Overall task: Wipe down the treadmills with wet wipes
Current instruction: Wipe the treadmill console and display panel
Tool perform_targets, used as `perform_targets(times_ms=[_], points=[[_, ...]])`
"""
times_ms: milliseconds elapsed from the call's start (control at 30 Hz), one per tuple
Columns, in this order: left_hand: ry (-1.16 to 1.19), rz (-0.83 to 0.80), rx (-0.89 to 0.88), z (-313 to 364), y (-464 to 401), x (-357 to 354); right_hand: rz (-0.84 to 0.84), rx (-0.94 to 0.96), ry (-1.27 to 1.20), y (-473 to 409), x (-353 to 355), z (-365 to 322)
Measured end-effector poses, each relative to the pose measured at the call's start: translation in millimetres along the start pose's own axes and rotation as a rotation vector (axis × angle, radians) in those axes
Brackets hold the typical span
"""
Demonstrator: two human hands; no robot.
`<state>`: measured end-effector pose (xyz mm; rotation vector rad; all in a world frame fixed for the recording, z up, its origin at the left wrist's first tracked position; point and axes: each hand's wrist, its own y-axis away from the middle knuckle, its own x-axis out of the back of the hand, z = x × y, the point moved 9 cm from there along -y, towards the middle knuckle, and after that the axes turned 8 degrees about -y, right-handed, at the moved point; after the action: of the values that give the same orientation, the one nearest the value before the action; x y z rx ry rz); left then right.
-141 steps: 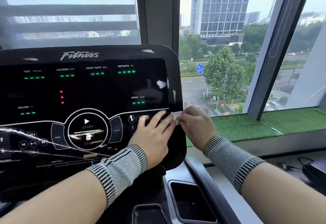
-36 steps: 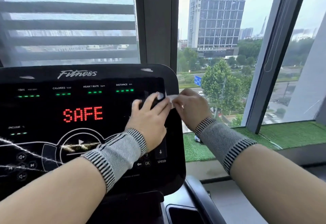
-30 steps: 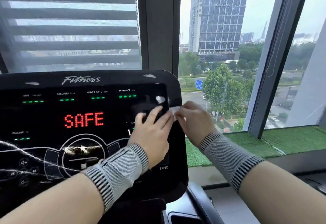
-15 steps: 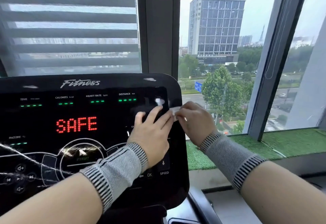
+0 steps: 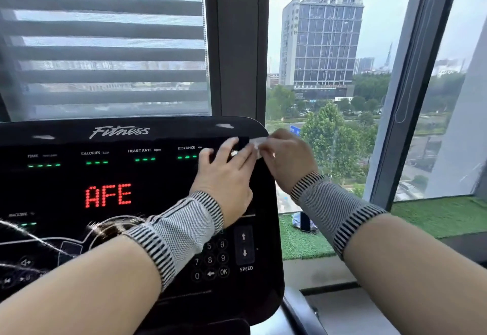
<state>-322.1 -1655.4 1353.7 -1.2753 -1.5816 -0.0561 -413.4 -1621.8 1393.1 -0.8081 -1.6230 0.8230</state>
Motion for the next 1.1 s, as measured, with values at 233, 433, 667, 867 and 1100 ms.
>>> perform_targets(times_ms=[233, 433, 667, 867, 1100], points=[[0.042, 0.019, -0.079, 11.9, 18.9, -15.1, -0.013, 0.01, 0.016, 28.4, 0.2, 0.7], [0.037, 0.009, 0.032, -7.9, -15.5, 1.8, -0.01, -0.04, -0.008, -23.7, 0.4, 1.2], [0.022, -0.018, -0.049, 5.5, 4.4, -8.9, 0.001, -0.009, -0.016, 7.8, 2.9, -1.7], [0.052, -0.048, 0.022, -16.6, -26.2, 4.5, -0.061, -0.111, 0.049, -36.4, -1.7, 2.6], [0.09, -0.067, 0.208, -85.0, -23.3, -2.5, -0.065, -0.158, 0.016, -20.3, -0.5, 2.2]])
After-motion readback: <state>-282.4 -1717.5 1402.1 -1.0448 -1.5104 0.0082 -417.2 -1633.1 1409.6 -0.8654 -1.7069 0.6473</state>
